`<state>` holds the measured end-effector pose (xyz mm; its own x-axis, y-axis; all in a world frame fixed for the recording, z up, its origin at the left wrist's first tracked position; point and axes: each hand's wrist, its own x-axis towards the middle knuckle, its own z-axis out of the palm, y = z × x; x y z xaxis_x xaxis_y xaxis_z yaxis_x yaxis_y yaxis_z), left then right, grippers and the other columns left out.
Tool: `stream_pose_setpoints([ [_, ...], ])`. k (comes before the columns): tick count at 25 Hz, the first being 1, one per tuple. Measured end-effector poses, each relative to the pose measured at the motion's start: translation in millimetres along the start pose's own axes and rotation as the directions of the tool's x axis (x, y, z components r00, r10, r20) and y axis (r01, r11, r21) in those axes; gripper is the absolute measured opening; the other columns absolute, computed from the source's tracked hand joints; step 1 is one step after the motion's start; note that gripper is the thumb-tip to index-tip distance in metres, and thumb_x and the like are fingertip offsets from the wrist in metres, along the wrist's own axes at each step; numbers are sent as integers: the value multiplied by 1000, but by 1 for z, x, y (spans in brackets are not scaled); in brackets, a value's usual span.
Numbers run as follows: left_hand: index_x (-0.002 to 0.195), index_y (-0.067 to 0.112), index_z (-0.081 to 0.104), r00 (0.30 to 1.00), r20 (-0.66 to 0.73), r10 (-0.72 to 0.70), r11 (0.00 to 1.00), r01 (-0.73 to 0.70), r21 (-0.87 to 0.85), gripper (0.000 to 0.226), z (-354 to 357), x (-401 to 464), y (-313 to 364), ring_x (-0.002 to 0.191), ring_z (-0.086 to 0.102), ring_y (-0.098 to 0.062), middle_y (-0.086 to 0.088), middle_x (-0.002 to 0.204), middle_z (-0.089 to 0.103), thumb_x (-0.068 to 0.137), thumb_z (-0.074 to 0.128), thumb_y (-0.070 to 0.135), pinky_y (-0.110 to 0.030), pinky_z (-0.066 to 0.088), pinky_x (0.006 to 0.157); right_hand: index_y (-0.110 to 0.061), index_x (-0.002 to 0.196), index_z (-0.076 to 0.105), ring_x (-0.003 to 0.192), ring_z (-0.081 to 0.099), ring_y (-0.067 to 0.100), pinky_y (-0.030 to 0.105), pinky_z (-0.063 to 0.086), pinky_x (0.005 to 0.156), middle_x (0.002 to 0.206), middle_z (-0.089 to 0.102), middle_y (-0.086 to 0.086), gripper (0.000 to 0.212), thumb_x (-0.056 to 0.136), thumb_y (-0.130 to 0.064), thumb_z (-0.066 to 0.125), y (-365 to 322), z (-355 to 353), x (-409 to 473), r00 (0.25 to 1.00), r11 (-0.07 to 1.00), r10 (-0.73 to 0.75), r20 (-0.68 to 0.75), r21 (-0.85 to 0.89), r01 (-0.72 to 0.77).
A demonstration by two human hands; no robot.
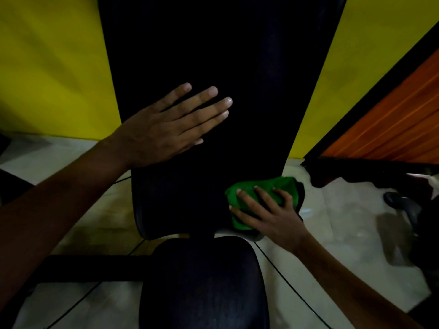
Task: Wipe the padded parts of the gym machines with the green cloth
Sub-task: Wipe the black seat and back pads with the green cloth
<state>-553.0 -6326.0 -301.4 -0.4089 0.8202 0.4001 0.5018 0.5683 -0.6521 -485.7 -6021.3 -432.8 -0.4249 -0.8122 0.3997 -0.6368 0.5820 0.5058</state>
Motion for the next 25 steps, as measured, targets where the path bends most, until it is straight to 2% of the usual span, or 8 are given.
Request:
stream_pose_setpoints([
  [3, 151, 4, 18, 1000, 9, -11, 1000, 11, -3, 53, 1, -3, 5, 145, 19, -29, -12, 158, 18, 106, 34, 27, -46, 21, 115, -31, 133, 42, 118, 43, 28, 47, 34, 88, 141, 38, 3, 40, 93, -33, 36, -4, -7, -3, 995, 997, -81, 57, -5, 81],
  [9, 151, 5, 17, 999, 14, -32, 999, 32, 3, 54, 5, -4, 11, 145, 18, -29, -11, 158, 17, 105, 34, 28, -46, 17, 116, -37, 133, 45, 119, 45, 29, 46, 35, 89, 142, 40, 2, 32, 102, -33, 41, 25, -21, 41, 956, 973, 229, -181, 16, -230],
  [12, 151, 5, 17, 1000, 5, -19, 1000, 19, -9, 53, 3, -7, 7, 145, 19, -28, -10, 158, 18, 106, 34, 28, -46, 17, 115, -32, 127, 50, 117, 43, 29, 46, 33, 88, 140, 39, 2, 30, 99, -29, 39, -4, 2, 6, 995, 995, -95, -6, -11, 95],
  [15, 151, 7, 19, 1000, 14, 15, 1000, -15, 5, 52, 3, -14, 0, 144, 20, -27, -9, 158, 20, 106, 33, 28, -47, 13, 115, -29, 122, 57, 117, 41, 29, 49, 32, 90, 137, 39, 4, 38, 84, -25, 55, -5, 0, 0, 928, 933, -355, 113, -20, 359],
  [18, 151, 8, 21, 1000, 13, -19, 999, 18, 27, 51, 3, -27, -4, 144, 21, -27, -9, 157, 22, 106, 35, 27, -47, 12, 115, -30, 131, 47, 120, 43, 31, 48, 32, 90, 142, 39, 4, 33, 100, -26, 37, 10, -21, 53, 995, 998, -51, -82, 35, 54],
  [21, 151, 8, 21, 999, 29, -20, 1000, 20, -3, 52, 3, -29, -2, 144, 21, -27, -9, 157, 21, 106, 36, 28, -46, 13, 115, -35, 135, 47, 120, 46, 30, 44, 34, 90, 144, 41, 1, 39, 96, -32, 52, 6, -17, 74, 950, 982, 183, -254, 1, -189],
  [23, 151, 9, 22, 1000, 21, -3, 1000, 4, -5, 51, 1, -31, -6, 144, 23, -27, -8, 157, 22, 106, 35, 28, -46, 16, 115, -30, 134, 46, 121, 43, 31, 45, 33, 91, 144, 37, 2, 42, 93, -26, 51, -10, 1, 58, 987, 998, -62, -145, -39, 57],
  [25, 151, 9, 22, 1000, 12, 14, 1000, -14, -6, 51, -2, -34, -13, 143, 25, -27, -8, 156, 24, 106, 35, 28, -46, 21, 114, -26, 127, 54, 120, 41, 31, 48, 31, 93, 141, 38, 4, 41, 86, -29, 57, -23, 14, 39, 923, 923, -384, 30, -26, 385],
])
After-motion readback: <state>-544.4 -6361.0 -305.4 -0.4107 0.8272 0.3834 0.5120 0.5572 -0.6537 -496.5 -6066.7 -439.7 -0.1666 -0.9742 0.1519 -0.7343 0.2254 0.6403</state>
